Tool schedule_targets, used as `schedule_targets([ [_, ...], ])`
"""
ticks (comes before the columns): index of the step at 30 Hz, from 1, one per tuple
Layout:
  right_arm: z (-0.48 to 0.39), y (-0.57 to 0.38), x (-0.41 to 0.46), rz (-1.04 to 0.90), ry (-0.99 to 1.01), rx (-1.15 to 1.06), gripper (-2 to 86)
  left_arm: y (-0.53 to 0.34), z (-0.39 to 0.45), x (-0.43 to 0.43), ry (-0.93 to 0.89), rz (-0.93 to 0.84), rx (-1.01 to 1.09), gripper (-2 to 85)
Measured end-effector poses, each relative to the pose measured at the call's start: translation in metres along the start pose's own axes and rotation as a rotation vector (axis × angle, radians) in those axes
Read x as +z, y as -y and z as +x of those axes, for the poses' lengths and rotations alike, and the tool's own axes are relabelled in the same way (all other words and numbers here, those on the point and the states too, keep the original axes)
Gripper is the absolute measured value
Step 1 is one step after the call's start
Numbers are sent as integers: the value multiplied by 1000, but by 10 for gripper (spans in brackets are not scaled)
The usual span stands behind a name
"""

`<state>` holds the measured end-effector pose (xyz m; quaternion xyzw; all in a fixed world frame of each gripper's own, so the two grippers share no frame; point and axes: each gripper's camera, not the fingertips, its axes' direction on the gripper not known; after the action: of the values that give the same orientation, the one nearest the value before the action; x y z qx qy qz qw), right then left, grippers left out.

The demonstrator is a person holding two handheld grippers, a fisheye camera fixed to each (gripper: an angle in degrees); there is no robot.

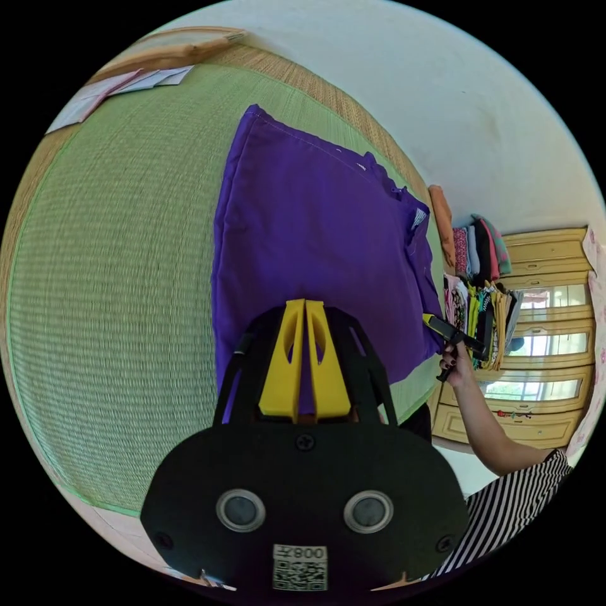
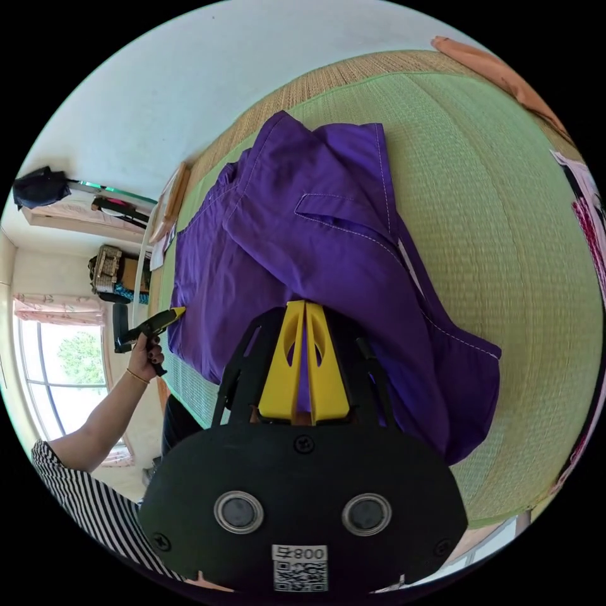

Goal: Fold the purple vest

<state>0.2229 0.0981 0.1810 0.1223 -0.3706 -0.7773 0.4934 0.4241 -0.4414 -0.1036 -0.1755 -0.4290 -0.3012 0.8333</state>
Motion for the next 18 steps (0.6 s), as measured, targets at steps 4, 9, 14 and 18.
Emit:
schedule_targets([
  [4, -13, 44, 10, 27, 16, 3, -3, 49, 6, -1, 14, 24, 8, 3],
  [9, -26, 70, 17, 48, 28, -20, -2, 87, 5, -4, -10, 39, 20, 5],
  [14, -38, 67, 20, 71, 60, -43, 2, 101, 3, -13, -54, 61, 44, 15],
  [18, -59, 56, 13, 115, 77, -104, 7, 105, 4, -30, -100, 112, 113, 37],
])
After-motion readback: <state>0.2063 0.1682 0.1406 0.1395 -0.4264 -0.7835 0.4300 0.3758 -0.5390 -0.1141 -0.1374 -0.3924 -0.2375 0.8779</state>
